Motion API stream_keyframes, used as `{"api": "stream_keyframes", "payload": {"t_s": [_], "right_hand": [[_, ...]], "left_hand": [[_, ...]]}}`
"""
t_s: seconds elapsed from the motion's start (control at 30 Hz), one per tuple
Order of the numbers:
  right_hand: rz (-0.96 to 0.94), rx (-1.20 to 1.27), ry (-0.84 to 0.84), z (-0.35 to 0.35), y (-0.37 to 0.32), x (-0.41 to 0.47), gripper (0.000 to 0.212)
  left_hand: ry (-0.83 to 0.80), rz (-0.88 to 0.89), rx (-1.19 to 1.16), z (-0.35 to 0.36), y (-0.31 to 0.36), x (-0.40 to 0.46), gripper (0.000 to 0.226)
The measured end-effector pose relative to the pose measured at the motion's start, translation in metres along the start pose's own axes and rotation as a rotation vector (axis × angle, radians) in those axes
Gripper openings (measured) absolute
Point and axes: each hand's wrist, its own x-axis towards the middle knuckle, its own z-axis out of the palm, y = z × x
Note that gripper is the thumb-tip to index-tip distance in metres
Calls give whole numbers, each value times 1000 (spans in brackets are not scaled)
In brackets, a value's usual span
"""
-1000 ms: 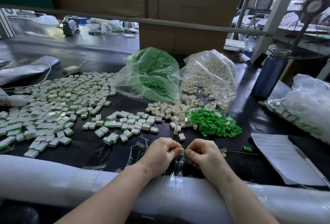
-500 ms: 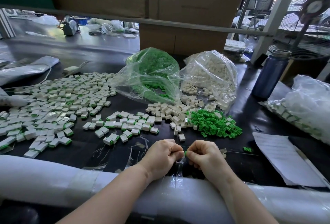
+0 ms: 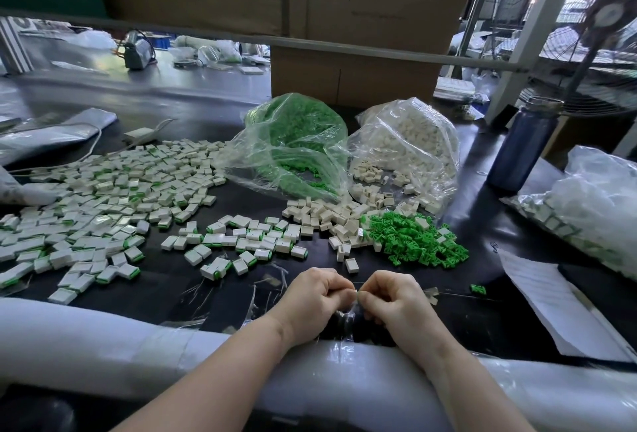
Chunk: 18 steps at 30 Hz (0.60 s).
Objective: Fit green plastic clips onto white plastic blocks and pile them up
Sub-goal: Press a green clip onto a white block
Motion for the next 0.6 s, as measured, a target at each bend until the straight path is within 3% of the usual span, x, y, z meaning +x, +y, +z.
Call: {"api": "stream_keyframes", "payload": {"t_s": [0.3,0.6], "right_hand": [[33,305,154,-1,2,2,12],[-41,339,76,0,0,-1,10]], "left_hand": [[52,-100,-268,2,6,-1,15],[43,-129,-260,2,6,-2,8]]}}
